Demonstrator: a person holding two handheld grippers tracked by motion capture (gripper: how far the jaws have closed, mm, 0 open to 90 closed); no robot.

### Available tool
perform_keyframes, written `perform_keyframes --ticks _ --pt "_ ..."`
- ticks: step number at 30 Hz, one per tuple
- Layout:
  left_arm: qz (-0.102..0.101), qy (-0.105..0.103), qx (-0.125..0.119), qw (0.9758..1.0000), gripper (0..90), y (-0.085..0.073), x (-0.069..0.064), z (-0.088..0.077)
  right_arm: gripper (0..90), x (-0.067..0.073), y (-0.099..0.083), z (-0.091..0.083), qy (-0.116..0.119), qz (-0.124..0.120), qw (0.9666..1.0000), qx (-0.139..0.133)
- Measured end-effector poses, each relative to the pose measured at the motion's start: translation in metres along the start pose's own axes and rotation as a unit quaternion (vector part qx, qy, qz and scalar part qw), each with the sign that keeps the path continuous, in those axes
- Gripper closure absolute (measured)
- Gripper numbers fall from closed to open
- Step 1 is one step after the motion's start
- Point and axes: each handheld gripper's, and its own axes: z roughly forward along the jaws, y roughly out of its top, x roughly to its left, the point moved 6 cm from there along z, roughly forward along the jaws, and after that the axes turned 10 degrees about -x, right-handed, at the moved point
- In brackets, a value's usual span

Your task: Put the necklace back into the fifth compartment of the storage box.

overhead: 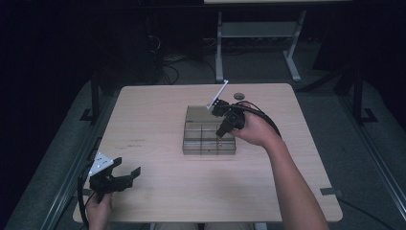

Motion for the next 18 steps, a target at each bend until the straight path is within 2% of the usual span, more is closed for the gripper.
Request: perform_keyframes --ticks 18 --pt "-0.001 -0.001 0.000 1.0000 14.1 0.000 0.001 0.000 87.8 -0.002 0.014 0.012 0.002 -0.006 0.9999 0.011"
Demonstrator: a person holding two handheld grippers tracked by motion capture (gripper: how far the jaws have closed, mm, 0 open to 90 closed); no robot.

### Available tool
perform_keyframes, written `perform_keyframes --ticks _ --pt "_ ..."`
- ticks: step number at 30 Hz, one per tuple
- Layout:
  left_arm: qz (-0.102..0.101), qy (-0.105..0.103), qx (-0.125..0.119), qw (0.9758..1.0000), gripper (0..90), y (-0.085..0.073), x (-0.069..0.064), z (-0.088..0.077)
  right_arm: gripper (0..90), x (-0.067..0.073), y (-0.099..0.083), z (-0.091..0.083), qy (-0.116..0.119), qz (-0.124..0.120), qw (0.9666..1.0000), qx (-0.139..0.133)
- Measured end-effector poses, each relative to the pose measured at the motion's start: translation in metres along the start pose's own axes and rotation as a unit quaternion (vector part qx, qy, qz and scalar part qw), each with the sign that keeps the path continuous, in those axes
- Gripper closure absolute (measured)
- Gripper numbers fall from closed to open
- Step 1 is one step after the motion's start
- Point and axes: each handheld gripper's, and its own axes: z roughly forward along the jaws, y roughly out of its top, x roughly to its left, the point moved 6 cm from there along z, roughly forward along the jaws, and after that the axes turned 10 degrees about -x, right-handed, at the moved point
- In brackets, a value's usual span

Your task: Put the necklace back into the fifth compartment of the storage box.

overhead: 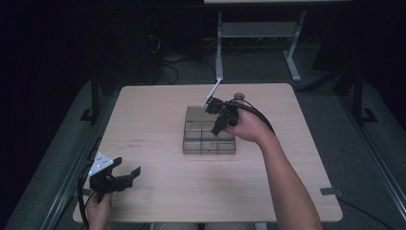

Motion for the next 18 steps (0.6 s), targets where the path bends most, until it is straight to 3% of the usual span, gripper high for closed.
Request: perform_keyframes --ticks 18 --pt "0.003 0.000 0.000 1.0000 14.1 0.000 0.002 0.000 87.8 -0.011 0.007 0.020 0.002 0.016 0.9998 0.009"
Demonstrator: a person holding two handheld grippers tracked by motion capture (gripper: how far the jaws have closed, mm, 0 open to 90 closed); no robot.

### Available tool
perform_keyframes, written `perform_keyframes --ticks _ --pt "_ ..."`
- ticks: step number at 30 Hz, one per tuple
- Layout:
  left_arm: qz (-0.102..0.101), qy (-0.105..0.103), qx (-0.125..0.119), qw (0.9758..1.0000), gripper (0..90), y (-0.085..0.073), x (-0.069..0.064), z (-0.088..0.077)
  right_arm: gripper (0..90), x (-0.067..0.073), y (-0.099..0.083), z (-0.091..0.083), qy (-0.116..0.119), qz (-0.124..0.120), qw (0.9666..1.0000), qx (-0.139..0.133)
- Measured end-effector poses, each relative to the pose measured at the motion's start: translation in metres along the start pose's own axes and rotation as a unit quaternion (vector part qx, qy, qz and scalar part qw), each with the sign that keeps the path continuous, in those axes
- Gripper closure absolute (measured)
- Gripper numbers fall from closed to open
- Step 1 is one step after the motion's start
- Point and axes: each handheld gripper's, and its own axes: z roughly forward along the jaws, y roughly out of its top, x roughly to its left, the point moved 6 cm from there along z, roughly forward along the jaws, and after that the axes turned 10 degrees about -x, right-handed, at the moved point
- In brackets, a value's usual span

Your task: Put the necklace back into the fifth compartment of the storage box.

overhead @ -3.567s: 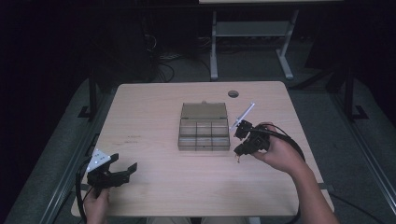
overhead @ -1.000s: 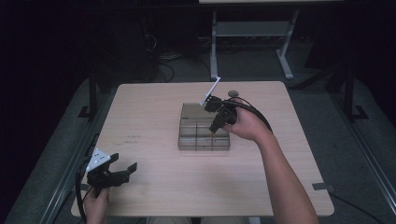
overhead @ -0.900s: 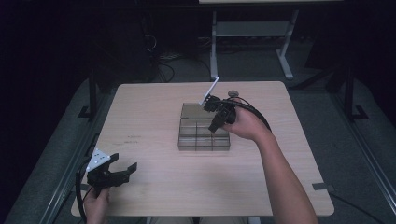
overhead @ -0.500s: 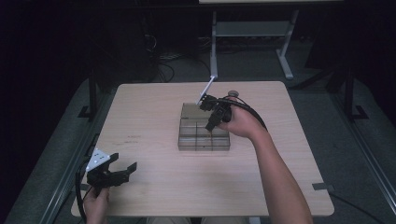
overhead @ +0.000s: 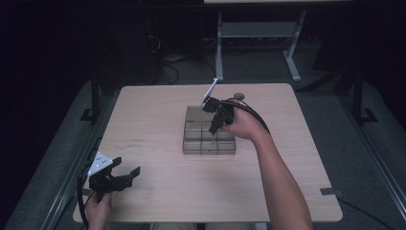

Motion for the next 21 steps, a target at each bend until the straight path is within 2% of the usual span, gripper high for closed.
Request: perform_keyframes --ticks 10,21 --pt "-0.001 -0.001 0.000 1.0000 14.1 0.000 -0.001 0.000 87.8 -0.004 0.001 0.013 0.000 0.007 0.9999 0.014" --pt "-0.002 0.000 0.000 1.0000 14.1 0.000 -0.001 0.000 87.8 -0.005 0.004 0.027 0.013 0.020 0.9996 0.012"
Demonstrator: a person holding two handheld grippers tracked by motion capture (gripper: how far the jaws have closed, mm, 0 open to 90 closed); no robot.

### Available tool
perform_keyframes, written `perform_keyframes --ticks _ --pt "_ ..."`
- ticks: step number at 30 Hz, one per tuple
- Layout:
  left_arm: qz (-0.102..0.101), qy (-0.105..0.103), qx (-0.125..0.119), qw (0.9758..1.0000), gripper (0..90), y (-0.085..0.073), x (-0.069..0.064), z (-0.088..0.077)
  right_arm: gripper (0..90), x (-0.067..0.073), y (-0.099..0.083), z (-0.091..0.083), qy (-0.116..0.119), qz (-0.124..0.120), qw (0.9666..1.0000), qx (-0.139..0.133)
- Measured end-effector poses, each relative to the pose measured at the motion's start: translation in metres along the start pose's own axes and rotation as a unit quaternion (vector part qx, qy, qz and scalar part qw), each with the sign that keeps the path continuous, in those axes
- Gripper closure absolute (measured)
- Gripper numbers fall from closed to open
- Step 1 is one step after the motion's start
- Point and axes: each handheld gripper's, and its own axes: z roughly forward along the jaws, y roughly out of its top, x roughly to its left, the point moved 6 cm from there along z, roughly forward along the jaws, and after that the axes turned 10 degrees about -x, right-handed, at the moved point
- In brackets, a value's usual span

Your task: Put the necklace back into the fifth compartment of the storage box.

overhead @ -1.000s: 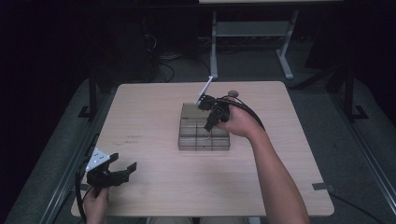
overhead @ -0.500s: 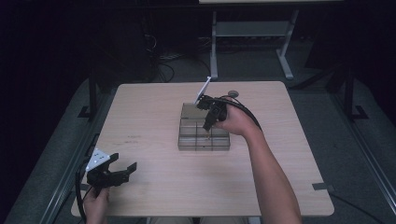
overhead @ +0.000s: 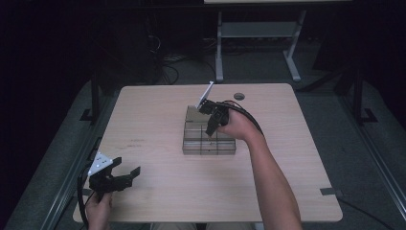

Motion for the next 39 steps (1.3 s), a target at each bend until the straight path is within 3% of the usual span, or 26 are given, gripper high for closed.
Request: perform_keyframes --ticks 19,39 --pt "-0.003 -0.001 0.000 1.0000 14.1 0.000 -0.002 0.001 87.8 -0.002 -0.003 0.016 0.003 0.011 0.9998 0.017" --pt "-0.006 -0.003 -0.001 1.0000 14.1 0.000 -0.005 0.003 87.8 -0.006 -0.010 0.036 0.019 0.019 0.9996 0.013"
